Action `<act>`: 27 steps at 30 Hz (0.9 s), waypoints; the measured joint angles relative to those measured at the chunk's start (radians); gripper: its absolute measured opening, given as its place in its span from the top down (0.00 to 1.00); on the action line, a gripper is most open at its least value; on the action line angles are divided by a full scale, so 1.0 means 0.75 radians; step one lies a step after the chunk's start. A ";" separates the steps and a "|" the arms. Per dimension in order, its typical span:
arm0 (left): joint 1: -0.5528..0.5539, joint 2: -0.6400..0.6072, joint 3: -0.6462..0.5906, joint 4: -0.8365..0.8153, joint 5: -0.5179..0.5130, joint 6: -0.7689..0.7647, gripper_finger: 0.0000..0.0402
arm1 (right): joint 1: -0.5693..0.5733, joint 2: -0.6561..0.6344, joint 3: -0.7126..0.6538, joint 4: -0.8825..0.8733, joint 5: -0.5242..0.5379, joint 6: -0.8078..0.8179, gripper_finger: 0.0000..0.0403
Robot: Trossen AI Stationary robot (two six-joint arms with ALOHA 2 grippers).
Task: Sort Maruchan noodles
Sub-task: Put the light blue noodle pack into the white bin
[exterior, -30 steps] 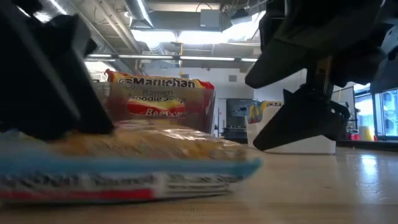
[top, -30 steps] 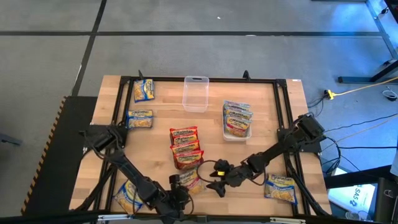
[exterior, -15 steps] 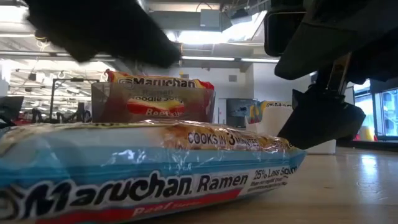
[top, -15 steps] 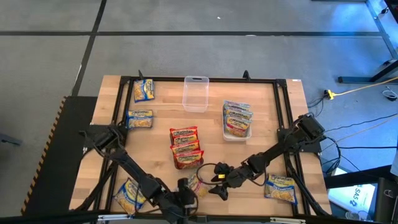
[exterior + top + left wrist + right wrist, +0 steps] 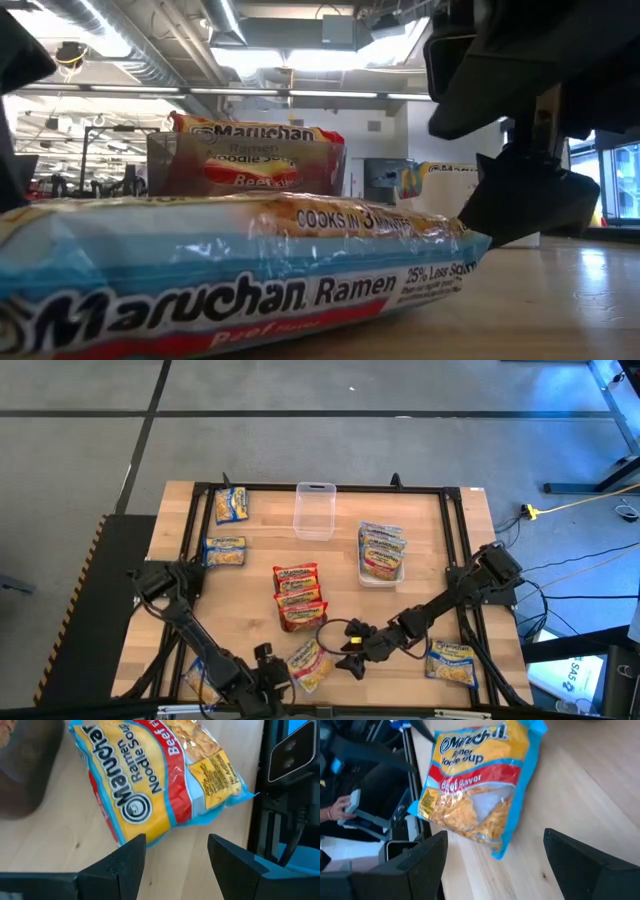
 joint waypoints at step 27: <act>0.085 0.105 0.000 0.126 -0.028 0.104 0.48 | -0.066 0.160 0.047 0.115 -0.015 0.063 0.25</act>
